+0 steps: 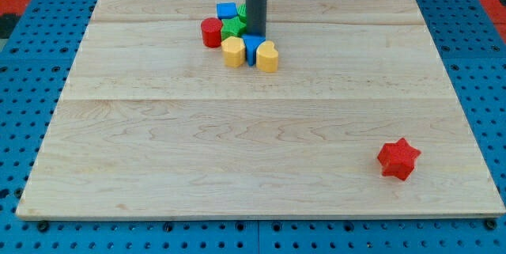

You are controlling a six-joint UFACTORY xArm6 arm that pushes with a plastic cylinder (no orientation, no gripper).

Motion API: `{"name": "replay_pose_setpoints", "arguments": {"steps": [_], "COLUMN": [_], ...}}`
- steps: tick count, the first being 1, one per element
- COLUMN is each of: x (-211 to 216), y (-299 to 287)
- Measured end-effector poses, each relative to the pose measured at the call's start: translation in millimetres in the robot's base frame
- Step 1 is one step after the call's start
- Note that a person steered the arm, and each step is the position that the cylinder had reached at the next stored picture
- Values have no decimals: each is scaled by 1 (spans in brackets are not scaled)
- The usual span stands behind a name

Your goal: Move the green blocks to the left side slightly

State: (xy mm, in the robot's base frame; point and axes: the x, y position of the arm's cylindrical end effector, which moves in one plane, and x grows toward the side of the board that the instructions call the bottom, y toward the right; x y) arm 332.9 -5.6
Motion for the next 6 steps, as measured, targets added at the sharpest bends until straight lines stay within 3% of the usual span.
{"name": "replay_pose_setpoints", "arguments": {"steps": [1, 4, 5, 6], "x": [18, -18, -47, -84], "y": [0, -11, 29, 11]}}
